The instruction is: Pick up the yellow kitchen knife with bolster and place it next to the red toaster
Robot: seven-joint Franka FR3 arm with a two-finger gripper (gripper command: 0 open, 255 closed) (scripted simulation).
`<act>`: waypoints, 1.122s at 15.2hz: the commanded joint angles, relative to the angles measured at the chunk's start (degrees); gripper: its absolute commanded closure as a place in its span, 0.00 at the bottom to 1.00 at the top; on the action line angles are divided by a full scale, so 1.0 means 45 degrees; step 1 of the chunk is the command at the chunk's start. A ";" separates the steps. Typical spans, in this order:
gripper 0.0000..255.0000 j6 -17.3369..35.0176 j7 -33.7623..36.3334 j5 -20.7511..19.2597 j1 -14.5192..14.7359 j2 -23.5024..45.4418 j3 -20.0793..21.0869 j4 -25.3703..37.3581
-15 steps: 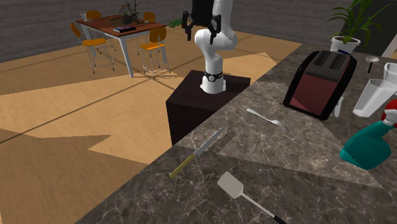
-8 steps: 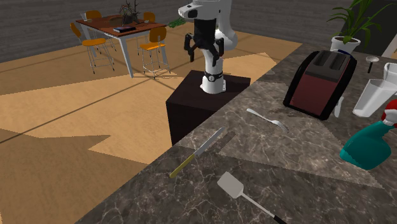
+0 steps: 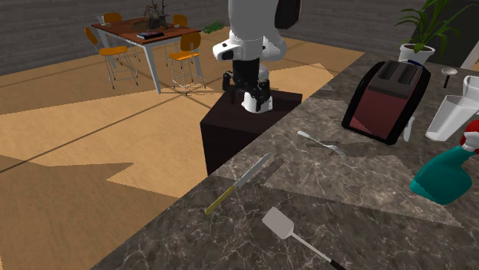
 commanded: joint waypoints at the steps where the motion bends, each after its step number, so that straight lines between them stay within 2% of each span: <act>1: 0.00 0.0462 0.0582 -0.0054 0.0009 0.1195 0.0157 0.0650; 8: 0.00 0.1527 0.2109 -0.0296 0.0129 0.4726 0.0224 0.2833; 14: 0.00 0.1886 0.3175 -0.0408 0.0390 0.7795 0.0035 0.5348; 17: 0.00 0.2175 0.3266 -0.0432 0.0440 0.8215 -0.0001 0.5466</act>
